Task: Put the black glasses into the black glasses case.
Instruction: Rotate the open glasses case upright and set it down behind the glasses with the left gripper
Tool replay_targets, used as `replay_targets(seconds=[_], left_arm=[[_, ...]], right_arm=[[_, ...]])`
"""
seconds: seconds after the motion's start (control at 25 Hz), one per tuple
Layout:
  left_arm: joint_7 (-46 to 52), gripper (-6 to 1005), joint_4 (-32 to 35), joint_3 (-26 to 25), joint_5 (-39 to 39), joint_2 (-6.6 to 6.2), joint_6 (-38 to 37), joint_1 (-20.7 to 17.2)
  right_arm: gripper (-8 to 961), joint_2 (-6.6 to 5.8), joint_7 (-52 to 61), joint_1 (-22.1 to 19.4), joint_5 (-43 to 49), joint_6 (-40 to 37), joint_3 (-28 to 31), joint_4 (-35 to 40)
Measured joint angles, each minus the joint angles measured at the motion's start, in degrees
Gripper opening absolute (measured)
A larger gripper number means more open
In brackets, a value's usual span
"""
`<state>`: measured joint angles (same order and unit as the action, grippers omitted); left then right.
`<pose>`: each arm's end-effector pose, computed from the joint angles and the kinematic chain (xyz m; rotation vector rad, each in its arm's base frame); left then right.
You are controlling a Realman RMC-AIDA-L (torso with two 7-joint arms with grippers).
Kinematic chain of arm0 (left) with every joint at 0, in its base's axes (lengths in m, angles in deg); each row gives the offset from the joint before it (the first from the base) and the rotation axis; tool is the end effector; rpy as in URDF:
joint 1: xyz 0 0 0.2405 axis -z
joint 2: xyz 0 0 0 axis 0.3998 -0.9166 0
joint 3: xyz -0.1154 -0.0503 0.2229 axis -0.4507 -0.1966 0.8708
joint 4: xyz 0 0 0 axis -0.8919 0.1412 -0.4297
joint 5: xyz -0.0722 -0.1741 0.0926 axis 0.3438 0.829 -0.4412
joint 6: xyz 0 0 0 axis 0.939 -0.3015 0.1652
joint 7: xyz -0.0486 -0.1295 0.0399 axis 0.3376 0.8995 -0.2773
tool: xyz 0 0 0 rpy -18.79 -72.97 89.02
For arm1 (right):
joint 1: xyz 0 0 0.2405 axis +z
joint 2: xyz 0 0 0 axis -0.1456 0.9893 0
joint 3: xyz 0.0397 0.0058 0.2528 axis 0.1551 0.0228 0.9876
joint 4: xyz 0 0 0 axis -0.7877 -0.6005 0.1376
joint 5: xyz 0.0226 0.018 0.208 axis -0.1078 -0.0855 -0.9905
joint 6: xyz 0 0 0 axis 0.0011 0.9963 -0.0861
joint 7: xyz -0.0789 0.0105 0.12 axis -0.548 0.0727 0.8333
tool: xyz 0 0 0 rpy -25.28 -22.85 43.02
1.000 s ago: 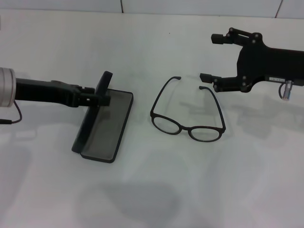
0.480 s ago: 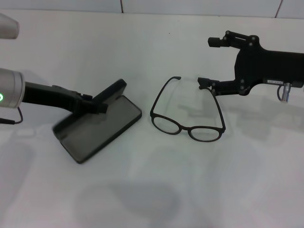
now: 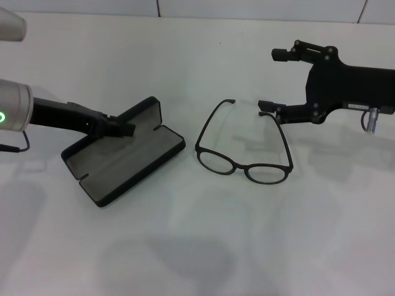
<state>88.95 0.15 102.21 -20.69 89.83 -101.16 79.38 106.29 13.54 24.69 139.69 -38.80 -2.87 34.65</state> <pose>-0.2753 0.3698 0.0308 -2.5941 -1.1552 -0.1637 0.2002 0.3712 0.0003 -2.6060 -0.2791 0.6798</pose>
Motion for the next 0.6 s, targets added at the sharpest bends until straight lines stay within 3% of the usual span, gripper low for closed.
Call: replay_targets(seconds=[0.2,0.28,0.6], left_arm=[[-2.7,481,0.1,0.0,0.2,0.06,3.2,-0.1],[-3.3,315,0.7,0.0,0.7,0.01,4.7,-0.2],[-10.8,210,2.4,0.0,9.8,-0.53,7.2,-0.7]], right_arm=[[870,0.00,0.0,-0.1,0.0,0.1,0.2,0.1],[870,-0.03,0.0,-0.2,0.0,-0.1,0.2,0.1],[869,0.02,0.0,-1.8,0.0,-2.2,-0.5,1.5]])
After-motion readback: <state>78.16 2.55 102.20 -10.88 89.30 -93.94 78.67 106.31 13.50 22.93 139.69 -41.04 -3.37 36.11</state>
